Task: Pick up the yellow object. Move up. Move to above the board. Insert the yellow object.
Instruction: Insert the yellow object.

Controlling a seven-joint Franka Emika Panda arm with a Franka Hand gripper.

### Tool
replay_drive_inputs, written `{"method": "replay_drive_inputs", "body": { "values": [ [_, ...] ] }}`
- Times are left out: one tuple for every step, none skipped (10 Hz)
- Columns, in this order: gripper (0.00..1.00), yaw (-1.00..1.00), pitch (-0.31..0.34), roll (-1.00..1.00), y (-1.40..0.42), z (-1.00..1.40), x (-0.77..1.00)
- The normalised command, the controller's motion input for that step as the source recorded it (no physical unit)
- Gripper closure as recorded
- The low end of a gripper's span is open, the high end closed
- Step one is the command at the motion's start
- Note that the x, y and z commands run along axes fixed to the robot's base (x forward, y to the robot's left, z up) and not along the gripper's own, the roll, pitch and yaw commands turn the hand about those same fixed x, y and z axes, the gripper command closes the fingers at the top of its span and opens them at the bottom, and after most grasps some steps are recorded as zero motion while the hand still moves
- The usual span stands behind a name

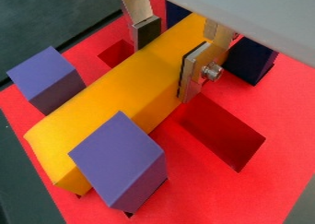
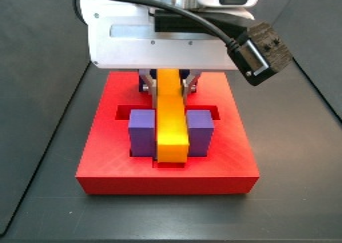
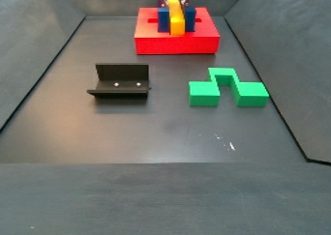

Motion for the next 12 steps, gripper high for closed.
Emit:
{"method": "replay_drive_inputs", "body": {
  "values": [
    [1.00, 0.00, -0.029, -0.09, 0.00, -0.14, 0.03],
    [1.00, 0.00, -0.029, -0.07, 0.00, -0.17, 0.01],
    [1.00, 0.00, -0.030, -0.05, 0.00, -0.19, 0.00],
    [1.00, 0.00, -0.026, -0.02, 0.00, -0.19, 0.00],
    [1.00, 0.00, -0.021, 0.00, 0.00, -0.15, 0.00],
    [1.00, 0.00, -0.017, 0.00, 0.00, -0.13, 0.00],
    [1.00, 0.00, -0.009, 0.00, 0.00, -0.07, 0.00],
    [1.00, -0.01, 0.000, 0.00, 0.03, 0.00, -0.07],
    [1.00, -0.11, 0.000, 0.00, 0.00, 0.00, -0.01],
    [1.00, -0.15, 0.007, 0.00, 0.00, 0.00, 0.00],
    [1.00, -0.16, 0.006, 0.01, 0.00, -0.01, 0.00],
    [1.00, -0.25, 0.027, 0.03, 0.00, -0.02, 0.00]
  ]
}}
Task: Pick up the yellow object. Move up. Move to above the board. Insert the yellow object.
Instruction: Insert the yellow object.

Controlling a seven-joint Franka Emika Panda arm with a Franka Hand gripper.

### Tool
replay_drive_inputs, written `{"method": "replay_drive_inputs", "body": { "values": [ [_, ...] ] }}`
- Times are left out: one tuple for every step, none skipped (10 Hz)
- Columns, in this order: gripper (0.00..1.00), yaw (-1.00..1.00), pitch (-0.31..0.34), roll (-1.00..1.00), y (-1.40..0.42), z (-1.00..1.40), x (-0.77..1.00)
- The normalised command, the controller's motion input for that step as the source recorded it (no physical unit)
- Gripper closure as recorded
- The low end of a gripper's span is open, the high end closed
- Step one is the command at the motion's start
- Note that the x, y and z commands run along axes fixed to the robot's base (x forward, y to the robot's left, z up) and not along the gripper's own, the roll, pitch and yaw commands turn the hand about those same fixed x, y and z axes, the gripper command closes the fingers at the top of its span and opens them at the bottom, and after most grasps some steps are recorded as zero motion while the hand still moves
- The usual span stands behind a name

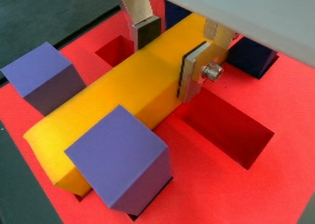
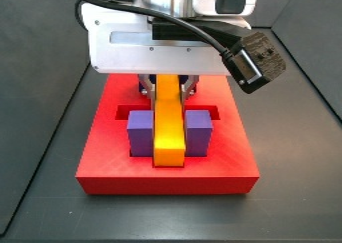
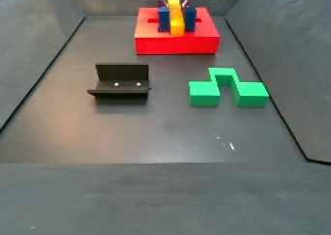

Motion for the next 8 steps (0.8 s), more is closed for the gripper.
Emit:
{"method": "replay_drive_inputs", "body": {
  "values": [
    [1.00, -0.13, 0.017, 0.02, 0.00, 0.00, 0.06],
    [1.00, 0.00, 0.000, 0.01, 0.00, -0.05, 0.06],
    [1.00, 0.00, 0.000, 0.04, 0.00, -0.16, 0.09],
    [1.00, 0.00, 0.000, 0.07, 0.00, -0.20, 0.04],
    [1.00, 0.00, 0.000, 0.10, 0.00, -0.25, 0.01],
    [1.00, 0.00, 0.000, 0.14, 0.00, -0.26, 0.00],
    [1.00, 0.00, 0.000, 0.13, 0.00, -0.21, 0.00],
    [1.00, 0.00, 0.000, 0.00, 0.00, 0.00, 0.00]
  ]
}}
